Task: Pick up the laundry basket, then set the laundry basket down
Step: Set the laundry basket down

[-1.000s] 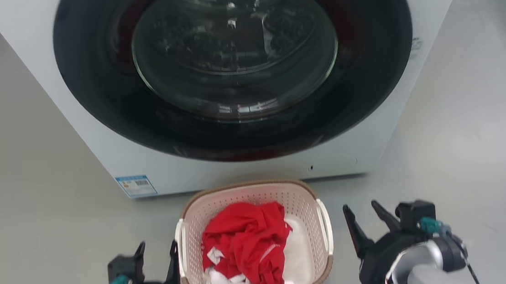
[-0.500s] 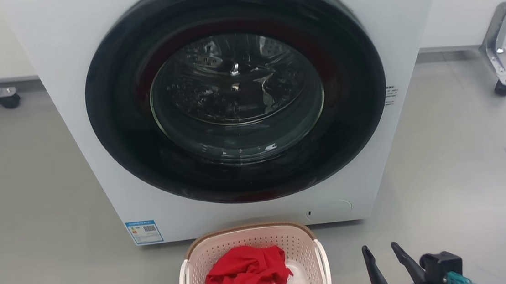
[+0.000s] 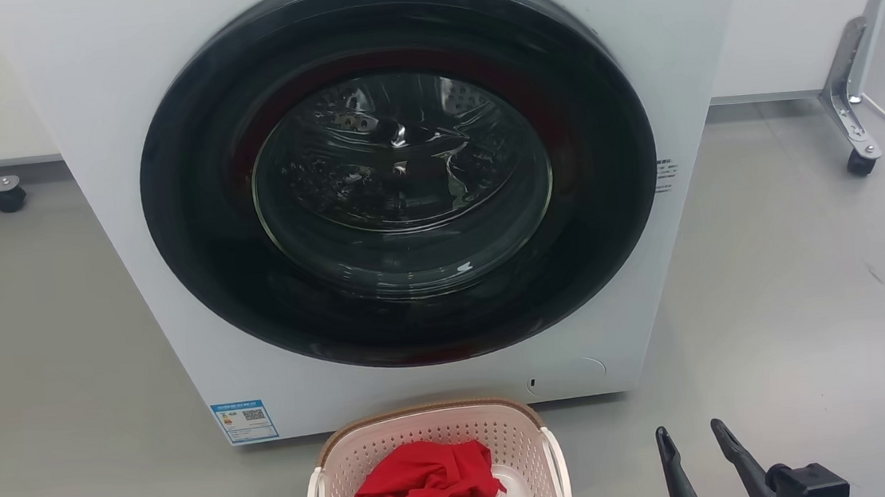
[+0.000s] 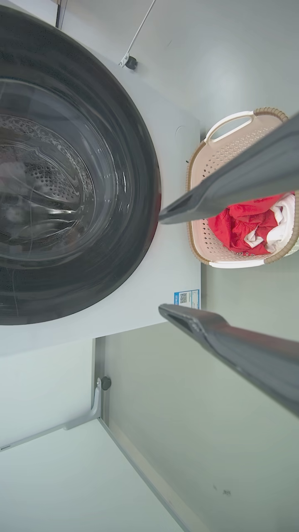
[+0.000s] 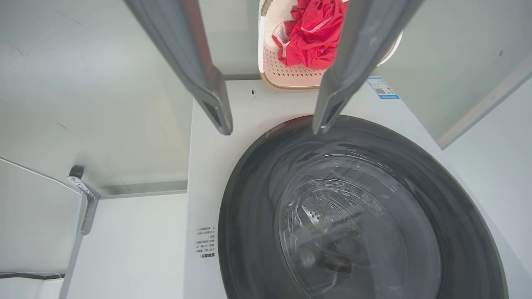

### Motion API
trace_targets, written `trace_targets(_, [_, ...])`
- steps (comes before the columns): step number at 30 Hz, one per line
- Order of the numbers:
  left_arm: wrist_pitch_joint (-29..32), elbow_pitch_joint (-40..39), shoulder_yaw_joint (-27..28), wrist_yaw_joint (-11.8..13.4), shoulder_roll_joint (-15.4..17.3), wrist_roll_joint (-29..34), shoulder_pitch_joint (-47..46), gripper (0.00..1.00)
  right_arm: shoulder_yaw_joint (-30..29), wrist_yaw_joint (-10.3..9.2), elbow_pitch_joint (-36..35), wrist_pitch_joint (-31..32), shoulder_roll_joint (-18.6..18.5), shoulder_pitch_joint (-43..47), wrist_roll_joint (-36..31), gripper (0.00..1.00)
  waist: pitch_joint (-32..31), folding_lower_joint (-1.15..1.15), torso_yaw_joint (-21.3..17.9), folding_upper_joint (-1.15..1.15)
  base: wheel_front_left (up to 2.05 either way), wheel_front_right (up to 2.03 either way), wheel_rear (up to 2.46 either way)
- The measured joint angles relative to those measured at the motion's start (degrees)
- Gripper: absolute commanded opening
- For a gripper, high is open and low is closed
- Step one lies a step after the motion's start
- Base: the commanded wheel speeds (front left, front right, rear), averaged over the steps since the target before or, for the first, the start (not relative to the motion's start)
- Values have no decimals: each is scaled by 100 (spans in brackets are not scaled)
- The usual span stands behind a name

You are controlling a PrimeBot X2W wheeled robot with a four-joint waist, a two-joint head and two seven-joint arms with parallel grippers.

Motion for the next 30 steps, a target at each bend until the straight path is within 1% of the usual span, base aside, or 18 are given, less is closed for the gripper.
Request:
trace_targets(3, [0,-171,23,0,-46,79,46,100,-110,0,-192,-1,41,101,-202,100,-1,0,-30,0,0,0,0])
trace_targets(13, [0,-563,3,0,-145,321,126,100,-337,0,-559,-19,165,287,-588,100,29,0,-94,0,0,0,0])
trace_targets(21, [0,-580,-20,0,-157,378,135,100,-470,0,-716,-23,199,350,-839,100,35,1,-114,0,0,0,0])
trace_targets(30, [0,-602,-2,0,-169,430,226,100,-588,0,-860,-23,254,473,-932,100,35,1,-130,0,0,0,0])
